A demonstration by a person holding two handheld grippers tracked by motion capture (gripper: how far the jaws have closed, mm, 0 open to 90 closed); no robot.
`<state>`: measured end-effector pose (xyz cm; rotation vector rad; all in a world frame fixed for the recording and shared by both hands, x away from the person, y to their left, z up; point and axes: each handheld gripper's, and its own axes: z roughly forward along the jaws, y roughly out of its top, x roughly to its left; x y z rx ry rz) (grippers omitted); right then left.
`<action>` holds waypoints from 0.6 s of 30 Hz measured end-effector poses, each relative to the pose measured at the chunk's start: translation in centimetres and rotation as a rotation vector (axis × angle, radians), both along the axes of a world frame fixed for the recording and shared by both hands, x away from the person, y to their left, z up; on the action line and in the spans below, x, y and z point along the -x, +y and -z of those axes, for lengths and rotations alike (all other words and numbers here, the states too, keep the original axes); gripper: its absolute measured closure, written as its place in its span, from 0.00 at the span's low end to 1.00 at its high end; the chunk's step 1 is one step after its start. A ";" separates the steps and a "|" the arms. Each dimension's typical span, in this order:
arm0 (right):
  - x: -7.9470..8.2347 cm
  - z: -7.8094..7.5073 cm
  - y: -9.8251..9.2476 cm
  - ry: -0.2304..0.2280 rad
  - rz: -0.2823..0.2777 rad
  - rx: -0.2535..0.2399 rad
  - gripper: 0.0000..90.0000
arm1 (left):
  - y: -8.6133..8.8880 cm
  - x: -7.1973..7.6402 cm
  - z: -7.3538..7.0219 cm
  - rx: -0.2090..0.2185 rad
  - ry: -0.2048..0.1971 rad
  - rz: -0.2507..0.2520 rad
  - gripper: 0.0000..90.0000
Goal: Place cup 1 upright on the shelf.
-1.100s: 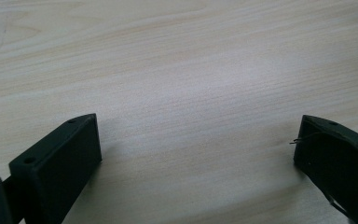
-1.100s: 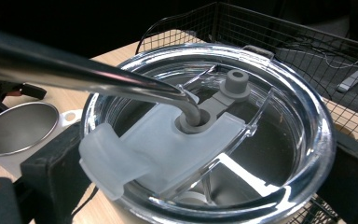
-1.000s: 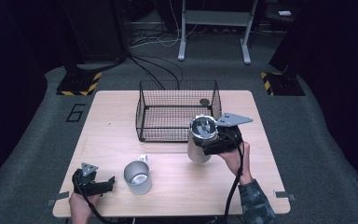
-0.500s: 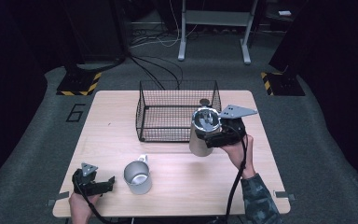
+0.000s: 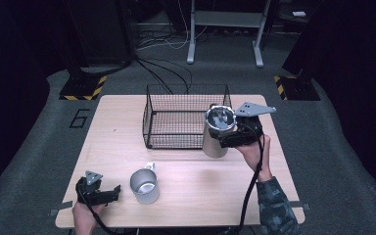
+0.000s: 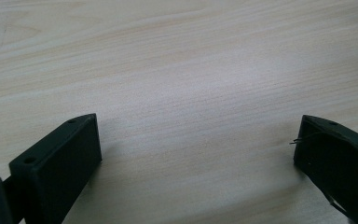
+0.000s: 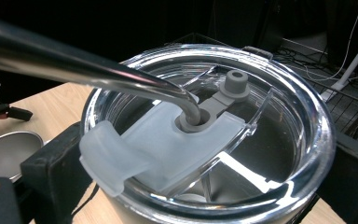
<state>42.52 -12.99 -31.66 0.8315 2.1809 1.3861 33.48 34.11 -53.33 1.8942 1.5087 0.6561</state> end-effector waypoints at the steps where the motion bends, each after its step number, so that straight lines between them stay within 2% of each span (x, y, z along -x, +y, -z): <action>1: 0.0 -0.1 0.0 0.004 0.005 -0.003 0.04 | 0.0 0.0 0.0 0.000 0.000 0.000 0.01; 18: -1.7 -1.5 -0.1 -0.011 0.018 0.007 0.04 | 0.0 0.0 0.0 0.000 0.000 0.000 0.01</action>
